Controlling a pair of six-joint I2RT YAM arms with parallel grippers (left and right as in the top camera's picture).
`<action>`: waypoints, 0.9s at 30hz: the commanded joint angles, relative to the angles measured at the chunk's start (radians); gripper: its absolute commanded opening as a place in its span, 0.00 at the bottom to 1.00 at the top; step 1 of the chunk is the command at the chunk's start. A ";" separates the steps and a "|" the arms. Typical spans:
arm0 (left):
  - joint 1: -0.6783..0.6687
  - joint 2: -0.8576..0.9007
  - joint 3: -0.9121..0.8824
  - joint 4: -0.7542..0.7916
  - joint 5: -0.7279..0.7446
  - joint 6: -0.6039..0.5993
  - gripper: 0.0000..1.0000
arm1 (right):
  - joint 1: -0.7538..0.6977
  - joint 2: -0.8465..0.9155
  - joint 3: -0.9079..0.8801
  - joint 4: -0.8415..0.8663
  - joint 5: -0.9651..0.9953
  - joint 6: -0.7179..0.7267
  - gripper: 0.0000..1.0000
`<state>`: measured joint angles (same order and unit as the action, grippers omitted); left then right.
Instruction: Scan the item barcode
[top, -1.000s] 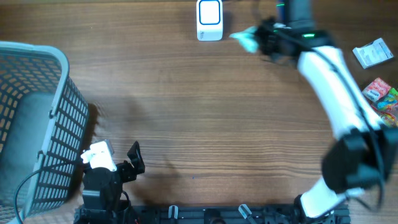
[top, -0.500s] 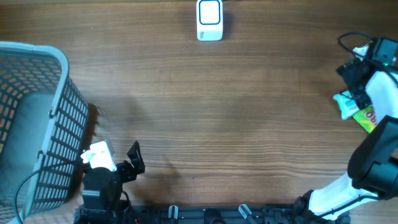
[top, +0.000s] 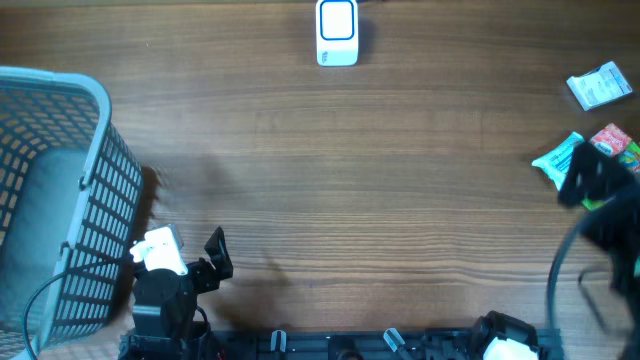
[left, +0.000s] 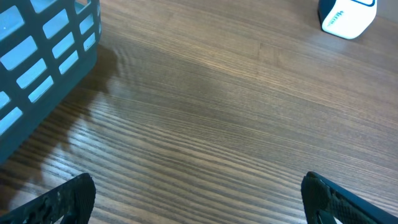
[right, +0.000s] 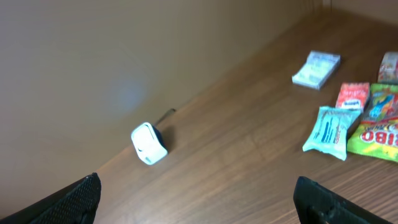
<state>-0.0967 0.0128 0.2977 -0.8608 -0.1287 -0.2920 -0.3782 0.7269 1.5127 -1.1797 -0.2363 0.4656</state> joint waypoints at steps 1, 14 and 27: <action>-0.004 -0.006 -0.004 0.003 0.005 -0.008 1.00 | 0.001 -0.140 0.002 -0.060 0.016 -0.021 1.00; -0.004 -0.006 -0.004 0.003 0.005 -0.008 1.00 | 0.172 -0.586 -0.617 0.470 0.052 -0.018 1.00; -0.004 -0.006 -0.004 0.003 0.005 -0.008 1.00 | 0.413 -0.724 -1.443 1.298 0.295 -0.019 1.00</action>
<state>-0.0967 0.0128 0.2962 -0.8608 -0.1287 -0.2920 0.0219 0.0166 0.1463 0.1200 -0.0078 0.4503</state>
